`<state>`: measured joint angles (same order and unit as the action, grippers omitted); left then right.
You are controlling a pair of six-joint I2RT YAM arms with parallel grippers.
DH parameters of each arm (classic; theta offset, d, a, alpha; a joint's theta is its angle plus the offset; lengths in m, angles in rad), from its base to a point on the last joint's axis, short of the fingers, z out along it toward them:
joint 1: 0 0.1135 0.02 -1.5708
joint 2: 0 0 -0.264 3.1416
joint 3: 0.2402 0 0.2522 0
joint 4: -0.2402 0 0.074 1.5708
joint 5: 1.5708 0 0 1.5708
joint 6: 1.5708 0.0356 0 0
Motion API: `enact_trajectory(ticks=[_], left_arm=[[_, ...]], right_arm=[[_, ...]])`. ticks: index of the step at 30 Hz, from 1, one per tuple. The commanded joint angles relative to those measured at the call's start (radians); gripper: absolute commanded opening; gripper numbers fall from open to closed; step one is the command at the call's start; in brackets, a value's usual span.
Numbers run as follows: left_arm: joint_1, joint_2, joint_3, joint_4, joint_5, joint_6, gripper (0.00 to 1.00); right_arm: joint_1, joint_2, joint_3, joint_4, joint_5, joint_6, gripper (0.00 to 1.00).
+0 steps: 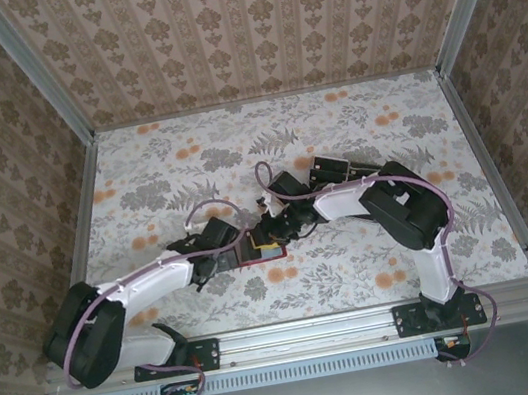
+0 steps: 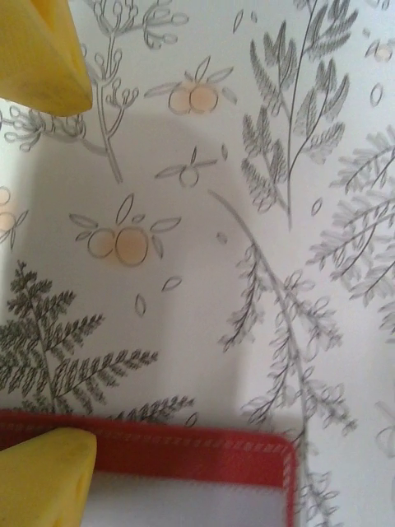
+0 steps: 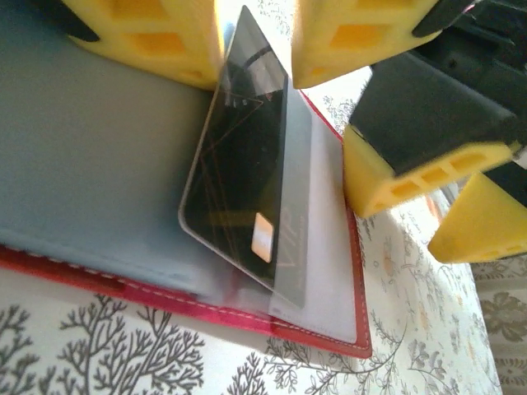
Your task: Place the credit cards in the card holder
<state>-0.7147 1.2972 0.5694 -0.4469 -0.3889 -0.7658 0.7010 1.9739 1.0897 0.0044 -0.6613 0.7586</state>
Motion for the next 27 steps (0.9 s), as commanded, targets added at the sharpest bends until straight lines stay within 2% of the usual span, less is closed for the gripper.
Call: enact_trajectory(ticks=[1,9,14,27], left_arm=[[0.044,-0.081,-0.013,-0.032,0.021,0.016,1.0],[0.127,-0.183,-0.026,-0.044,0.064,0.043,1.0],[0.133,-0.163,-0.034,-0.039,0.082,0.046,1.0],[0.135,-0.098,-0.04,-0.012,0.108,0.046,1.0]], right_arm=[[0.002,-0.064,0.015,-0.149,0.077,-0.043,0.39],[0.011,-0.105,0.051,-0.24,0.158,-0.064,0.43],[0.03,-0.084,0.083,-0.271,0.217,-0.069,0.42],[0.054,-0.012,0.136,-0.273,0.254,-0.048,0.35]])
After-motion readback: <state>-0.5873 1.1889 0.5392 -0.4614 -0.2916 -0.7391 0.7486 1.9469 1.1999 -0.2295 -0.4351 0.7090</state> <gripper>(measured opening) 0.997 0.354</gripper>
